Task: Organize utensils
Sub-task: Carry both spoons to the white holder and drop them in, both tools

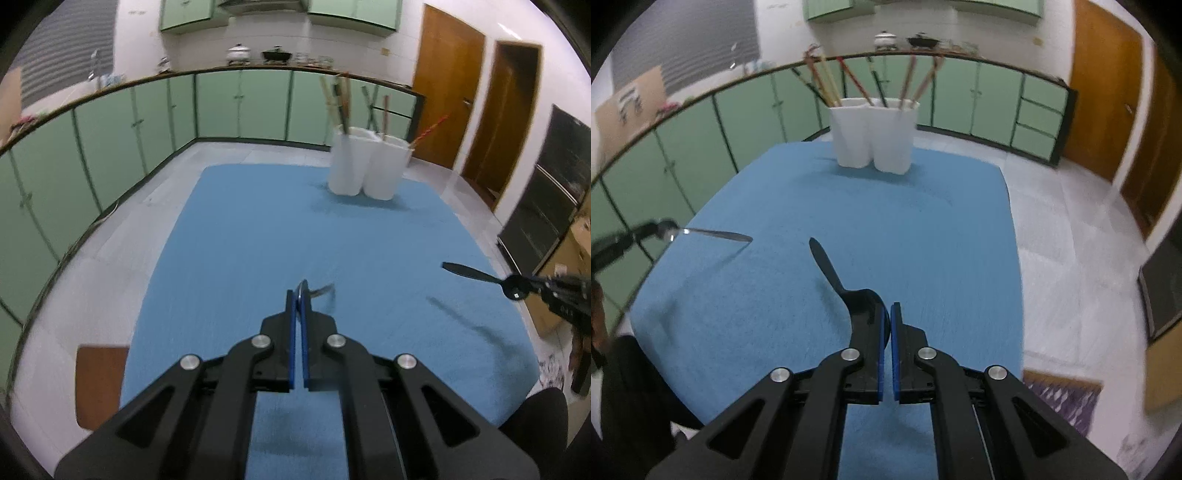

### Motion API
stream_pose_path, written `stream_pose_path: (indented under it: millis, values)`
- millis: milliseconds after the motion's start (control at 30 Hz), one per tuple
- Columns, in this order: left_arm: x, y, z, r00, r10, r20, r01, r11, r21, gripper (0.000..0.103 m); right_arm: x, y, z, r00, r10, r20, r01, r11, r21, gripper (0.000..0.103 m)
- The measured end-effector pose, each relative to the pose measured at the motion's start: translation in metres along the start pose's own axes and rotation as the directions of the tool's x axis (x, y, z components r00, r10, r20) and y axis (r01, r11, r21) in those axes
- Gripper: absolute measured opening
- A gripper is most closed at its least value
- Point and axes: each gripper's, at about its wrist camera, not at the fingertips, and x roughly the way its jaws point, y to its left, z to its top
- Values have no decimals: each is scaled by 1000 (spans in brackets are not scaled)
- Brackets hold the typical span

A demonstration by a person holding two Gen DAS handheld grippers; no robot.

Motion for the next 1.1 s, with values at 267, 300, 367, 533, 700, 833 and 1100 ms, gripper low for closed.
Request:
stream_pose_path:
  millis: [267,300,367,533,700,833,1100]
  values:
    - [-17,-16,92,994,-54,94,42,991,127,1,-41,3,104,998,-60,9,60,957,-284,3]
    - [-18,-18,106,991,-63,115,47,990,132,1,-45,3,116,998,-63,16,65,952,-298,3]
    - [-18,-26,131,986,-77,147,56,988,142,1,-50,4,147,995,-97,36,103,931,-351,3]
    - [-19,-49,197,966,-105,237,68,985,159,1,-46,8,217,985,-166,48,170,879,-444,3]
    - [-7,-73,258,947,-102,305,50,984,174,1,-25,13,271,975,-223,11,197,833,-517,3]
    - [20,-82,290,949,-88,303,42,987,153,1,5,10,293,963,-268,-21,212,805,-554,3]
    - [85,-83,326,961,-57,269,31,995,100,1,60,-19,311,947,-308,-94,200,793,-575,3]
